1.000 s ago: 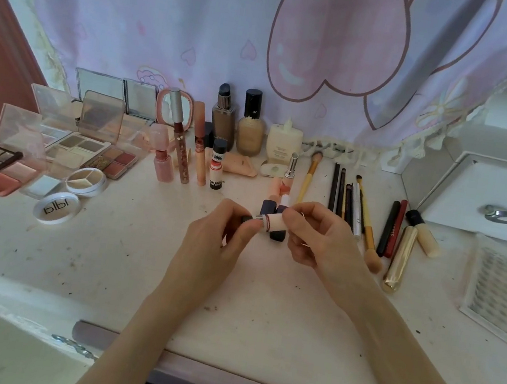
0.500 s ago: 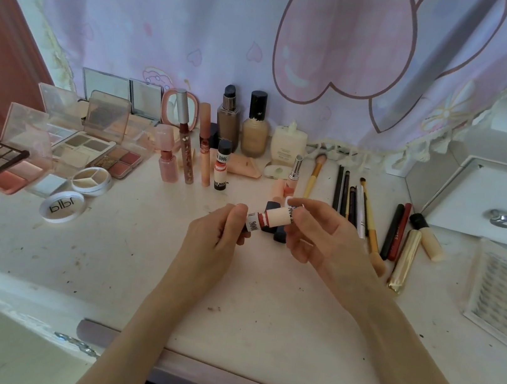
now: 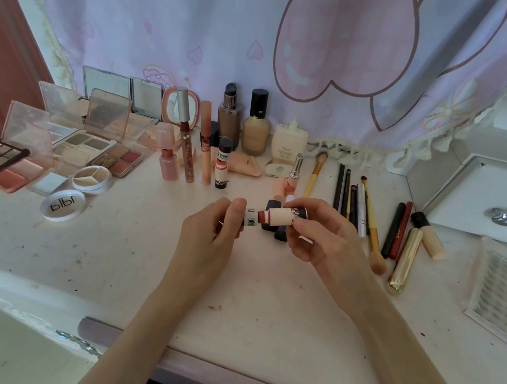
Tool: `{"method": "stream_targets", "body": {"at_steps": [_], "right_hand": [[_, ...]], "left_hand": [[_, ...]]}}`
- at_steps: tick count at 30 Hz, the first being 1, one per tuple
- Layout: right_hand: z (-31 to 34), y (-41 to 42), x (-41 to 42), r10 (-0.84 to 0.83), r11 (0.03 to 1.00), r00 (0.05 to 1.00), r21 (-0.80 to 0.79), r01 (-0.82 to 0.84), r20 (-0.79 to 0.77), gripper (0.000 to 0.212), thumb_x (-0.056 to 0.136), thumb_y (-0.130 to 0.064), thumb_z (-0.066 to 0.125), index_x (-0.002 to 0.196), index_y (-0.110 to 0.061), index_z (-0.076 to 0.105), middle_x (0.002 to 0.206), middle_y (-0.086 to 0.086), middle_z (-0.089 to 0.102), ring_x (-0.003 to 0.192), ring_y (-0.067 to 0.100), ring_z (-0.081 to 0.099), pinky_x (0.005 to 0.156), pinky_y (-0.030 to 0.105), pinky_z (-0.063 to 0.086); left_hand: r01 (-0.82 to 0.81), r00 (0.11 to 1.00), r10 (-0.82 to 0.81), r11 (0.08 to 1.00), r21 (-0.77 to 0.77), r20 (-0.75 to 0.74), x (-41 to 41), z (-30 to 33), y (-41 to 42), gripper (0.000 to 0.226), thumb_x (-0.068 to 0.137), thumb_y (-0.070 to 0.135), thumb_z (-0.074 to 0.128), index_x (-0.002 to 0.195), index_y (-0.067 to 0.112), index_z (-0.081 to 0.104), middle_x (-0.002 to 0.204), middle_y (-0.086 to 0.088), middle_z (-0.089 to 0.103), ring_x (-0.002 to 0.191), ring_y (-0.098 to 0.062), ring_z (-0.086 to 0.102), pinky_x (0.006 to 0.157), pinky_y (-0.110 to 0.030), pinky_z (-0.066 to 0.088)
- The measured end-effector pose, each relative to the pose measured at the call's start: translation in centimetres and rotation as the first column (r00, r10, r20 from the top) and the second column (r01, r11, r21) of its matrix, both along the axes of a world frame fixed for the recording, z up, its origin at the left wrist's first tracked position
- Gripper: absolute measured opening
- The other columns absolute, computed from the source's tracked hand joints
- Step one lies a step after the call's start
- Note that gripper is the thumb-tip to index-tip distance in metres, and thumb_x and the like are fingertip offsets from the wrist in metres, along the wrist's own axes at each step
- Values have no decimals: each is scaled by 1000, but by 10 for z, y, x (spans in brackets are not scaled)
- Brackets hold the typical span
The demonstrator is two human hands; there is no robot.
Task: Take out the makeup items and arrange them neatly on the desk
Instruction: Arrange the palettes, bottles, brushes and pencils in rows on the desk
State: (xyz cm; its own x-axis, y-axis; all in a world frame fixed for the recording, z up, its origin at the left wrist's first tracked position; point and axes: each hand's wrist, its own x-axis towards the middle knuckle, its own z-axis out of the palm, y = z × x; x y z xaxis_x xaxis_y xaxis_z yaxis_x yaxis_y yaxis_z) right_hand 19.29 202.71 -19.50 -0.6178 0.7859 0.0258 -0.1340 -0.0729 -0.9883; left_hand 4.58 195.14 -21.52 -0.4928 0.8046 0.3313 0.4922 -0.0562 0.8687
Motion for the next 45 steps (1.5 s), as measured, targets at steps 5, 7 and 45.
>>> {"method": "stream_targets", "body": {"at_steps": [5,7,45], "right_hand": [[0,-3,-1,-26,993,995,114,14,99,18,90,-2,52,94,-17,60,73,1,61,59,11,53,50,17,40],[-1,-4,-3,-32,991,991,136,14,130,7,89,-9,57,90,-16,59,72,0,60,57,11,53,50,14,41],[8,52,-101,-327,758,751,634,-154,574,15,80,-10,62,92,-1,62,91,15,66,87,26,61,81,44,50]], "left_hand": [[-51,996,46,995,80,71,-4,2,-1,15,91,28,48,81,37,54,73,13,57,67,2,50,62,-8,41],[-30,997,21,992,126,72,-4,5,-2,19,91,21,51,89,40,55,81,16,59,72,6,53,66,-6,42],[-267,690,-214,813,-517,-692,-56,-21,-17,57,95,50,10,147,32,-2,157,5,-7,143,-15,-10,116,-38,-8]]}}
